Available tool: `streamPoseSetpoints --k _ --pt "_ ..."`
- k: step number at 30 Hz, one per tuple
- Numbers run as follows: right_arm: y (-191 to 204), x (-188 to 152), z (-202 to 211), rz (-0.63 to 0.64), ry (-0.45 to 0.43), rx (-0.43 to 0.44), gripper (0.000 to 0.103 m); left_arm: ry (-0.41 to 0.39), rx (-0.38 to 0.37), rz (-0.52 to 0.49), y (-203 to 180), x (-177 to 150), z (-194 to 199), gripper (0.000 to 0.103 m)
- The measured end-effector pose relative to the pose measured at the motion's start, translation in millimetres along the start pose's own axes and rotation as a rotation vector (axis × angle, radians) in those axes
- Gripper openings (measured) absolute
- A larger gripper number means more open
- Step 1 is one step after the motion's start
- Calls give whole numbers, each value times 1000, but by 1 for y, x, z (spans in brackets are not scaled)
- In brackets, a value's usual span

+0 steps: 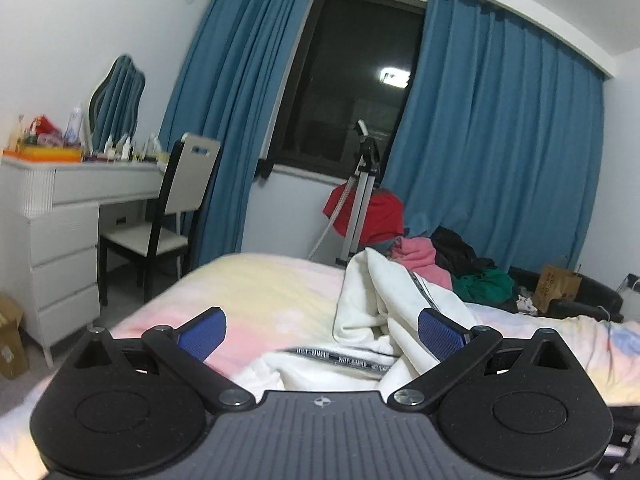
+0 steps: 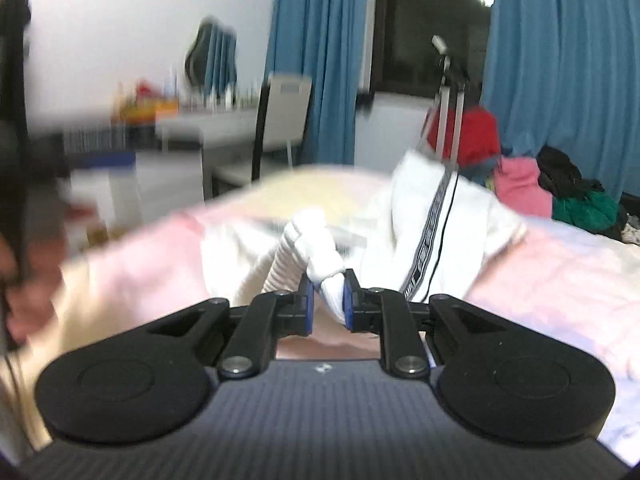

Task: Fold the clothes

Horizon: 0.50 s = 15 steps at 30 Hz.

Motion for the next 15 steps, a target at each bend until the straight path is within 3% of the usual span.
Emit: streamPoseSetpoints --k 3,10,13,15 --pt "-9 -6 3 -58 17 -46 20 57 14 16 3 -10 -4 103" --pt "-48 -37 23 -419 133 -37 26 207 47 98 24 -38 -32 103" --pt "-63 -37 34 -542 102 30 43 222 45 145 33 -42 -36 103" --pt "-67 -35 39 -589 55 70 67 225 54 166 38 -44 -36 103"
Point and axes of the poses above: each gripper's, at about its wrist camera, not at the fingertips, and z roughly against the way its jaws point, y to its left, x to its top, the point moved 4 cm from there along -z, roughly the way its jaws point, and after that the axes turned 8 degrees about -z, right-handed, at the moved point
